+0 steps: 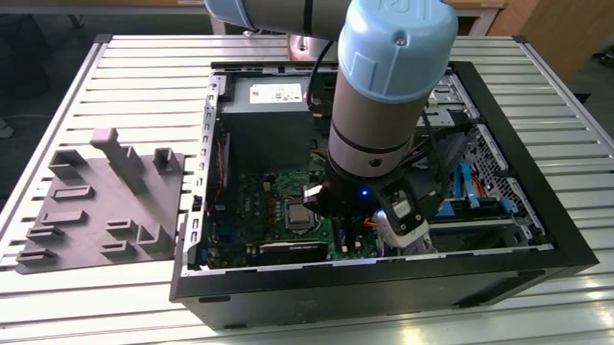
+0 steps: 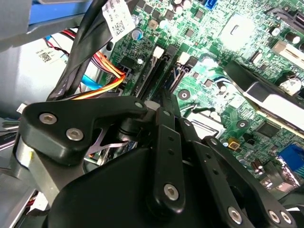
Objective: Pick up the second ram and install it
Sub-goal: 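Press down the second ram until it locks into place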
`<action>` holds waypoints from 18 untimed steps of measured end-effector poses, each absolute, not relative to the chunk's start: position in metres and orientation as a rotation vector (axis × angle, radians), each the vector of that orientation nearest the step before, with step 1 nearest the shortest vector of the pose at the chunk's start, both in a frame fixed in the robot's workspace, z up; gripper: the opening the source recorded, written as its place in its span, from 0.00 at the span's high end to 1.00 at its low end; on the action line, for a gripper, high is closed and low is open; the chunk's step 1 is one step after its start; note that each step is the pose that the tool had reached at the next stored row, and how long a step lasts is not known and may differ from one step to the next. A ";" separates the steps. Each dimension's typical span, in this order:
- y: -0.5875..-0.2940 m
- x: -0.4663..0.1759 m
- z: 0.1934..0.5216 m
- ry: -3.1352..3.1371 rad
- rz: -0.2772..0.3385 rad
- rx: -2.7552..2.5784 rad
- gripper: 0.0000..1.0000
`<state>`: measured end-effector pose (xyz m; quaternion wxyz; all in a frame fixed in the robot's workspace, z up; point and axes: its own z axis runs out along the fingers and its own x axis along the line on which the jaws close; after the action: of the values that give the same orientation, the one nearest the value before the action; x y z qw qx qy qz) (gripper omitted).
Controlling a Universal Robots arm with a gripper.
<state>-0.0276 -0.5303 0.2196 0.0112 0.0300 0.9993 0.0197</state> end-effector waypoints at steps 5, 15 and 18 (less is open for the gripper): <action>-0.530 -0.028 0.218 3.117 0.063 0.094 0.89; -0.530 -0.028 0.217 3.117 0.063 0.094 0.89; -0.530 -0.028 0.217 3.117 0.063 0.094 0.89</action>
<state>-0.0276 -0.5302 0.2170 0.0113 0.0301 0.9993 0.0202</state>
